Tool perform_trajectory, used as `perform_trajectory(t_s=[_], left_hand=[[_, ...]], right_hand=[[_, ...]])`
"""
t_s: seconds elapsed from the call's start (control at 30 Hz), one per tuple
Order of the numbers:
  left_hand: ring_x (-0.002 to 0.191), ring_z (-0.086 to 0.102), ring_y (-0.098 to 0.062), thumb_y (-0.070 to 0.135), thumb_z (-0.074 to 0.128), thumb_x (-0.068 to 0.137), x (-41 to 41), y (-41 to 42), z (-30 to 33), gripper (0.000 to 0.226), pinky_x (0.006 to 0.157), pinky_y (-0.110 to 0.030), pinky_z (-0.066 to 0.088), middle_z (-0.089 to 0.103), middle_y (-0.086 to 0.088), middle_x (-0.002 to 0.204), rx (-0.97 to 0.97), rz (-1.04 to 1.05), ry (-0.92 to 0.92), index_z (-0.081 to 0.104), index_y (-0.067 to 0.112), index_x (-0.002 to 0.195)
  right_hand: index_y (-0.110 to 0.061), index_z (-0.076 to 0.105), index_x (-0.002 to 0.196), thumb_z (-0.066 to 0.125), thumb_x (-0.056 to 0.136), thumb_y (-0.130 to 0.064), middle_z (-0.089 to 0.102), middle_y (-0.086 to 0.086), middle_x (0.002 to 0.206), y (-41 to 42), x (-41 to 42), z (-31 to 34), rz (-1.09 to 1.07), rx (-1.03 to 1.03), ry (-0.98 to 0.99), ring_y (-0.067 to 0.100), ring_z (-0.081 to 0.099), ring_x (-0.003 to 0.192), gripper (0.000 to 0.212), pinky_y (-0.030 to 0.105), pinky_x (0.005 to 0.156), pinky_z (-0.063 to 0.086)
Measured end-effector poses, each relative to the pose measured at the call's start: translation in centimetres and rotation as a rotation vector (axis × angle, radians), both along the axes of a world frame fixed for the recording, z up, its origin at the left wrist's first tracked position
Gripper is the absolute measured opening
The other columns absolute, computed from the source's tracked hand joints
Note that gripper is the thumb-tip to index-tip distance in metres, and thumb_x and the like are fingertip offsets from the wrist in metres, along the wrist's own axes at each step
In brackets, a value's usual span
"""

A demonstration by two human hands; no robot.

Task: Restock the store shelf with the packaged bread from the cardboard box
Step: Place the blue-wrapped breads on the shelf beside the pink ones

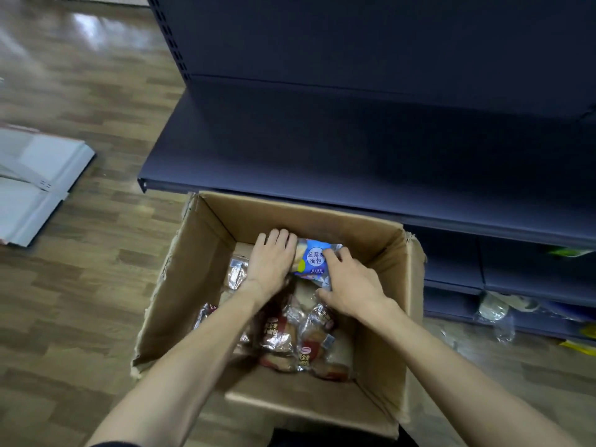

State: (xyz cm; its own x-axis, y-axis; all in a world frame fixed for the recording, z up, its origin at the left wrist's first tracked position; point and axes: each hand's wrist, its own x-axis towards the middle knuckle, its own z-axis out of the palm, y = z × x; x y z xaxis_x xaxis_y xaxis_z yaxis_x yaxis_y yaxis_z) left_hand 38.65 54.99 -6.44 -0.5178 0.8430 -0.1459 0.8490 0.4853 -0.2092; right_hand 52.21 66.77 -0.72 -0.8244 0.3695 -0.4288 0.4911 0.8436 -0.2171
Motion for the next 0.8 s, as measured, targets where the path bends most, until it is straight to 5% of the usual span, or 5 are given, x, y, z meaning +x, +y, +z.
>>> perform_trajectory(t_s=[0.3,0.47,0.6,0.8], left_hand=[[0.091,0.051,-0.026,0.047,0.081,0.051,1.1,-2.1,7.3,0.088,0.072,-0.037,0.042,0.054,-0.01,0.105,0.148,-0.092,0.115,0.05,0.005,0.121],[0.09,0.049,-0.025,0.048,0.075,0.055,1.0,-2.1,12.5,0.076,0.071,-0.037,0.046,0.054,-0.009,0.102,0.311,-0.143,0.102,0.051,0.007,0.115],[0.089,0.05,-0.023,0.05,0.075,0.059,1.1,-2.3,17.2,0.076,0.071,-0.036,0.049,0.053,-0.008,0.104,0.418,-0.13,0.171,0.05,0.008,0.118],[0.098,0.05,-0.028,0.054,0.071,0.061,0.6,-2.5,24.7,0.092,0.076,-0.041,0.048,0.051,-0.012,0.114,0.544,-0.045,0.32,0.042,0.004,0.133]], right_hand=[[-0.024,0.015,0.155,0.07,0.082,-0.052,0.016,0.007,0.158,-1.3,1.3,4.6,0.081,0.16,0.305,0.025,0.048,0.127,0.095,0.034,0.082,0.056],[-0.021,0.022,0.154,0.078,0.076,-0.047,0.028,0.011,0.153,-0.8,0.8,8.2,0.149,0.309,0.401,0.031,0.046,0.122,0.099,0.037,0.086,0.052],[-0.013,0.045,0.145,0.09,0.061,-0.045,0.055,0.017,0.128,0.1,-0.2,11.7,0.2,0.508,0.515,0.033,0.058,0.095,0.101,0.039,0.068,0.051],[-0.009,0.048,0.141,0.091,0.057,-0.035,0.057,0.015,0.118,1.5,-1.1,18.6,0.244,0.595,0.74,0.03,0.057,0.086,0.098,0.037,0.062,0.048]])
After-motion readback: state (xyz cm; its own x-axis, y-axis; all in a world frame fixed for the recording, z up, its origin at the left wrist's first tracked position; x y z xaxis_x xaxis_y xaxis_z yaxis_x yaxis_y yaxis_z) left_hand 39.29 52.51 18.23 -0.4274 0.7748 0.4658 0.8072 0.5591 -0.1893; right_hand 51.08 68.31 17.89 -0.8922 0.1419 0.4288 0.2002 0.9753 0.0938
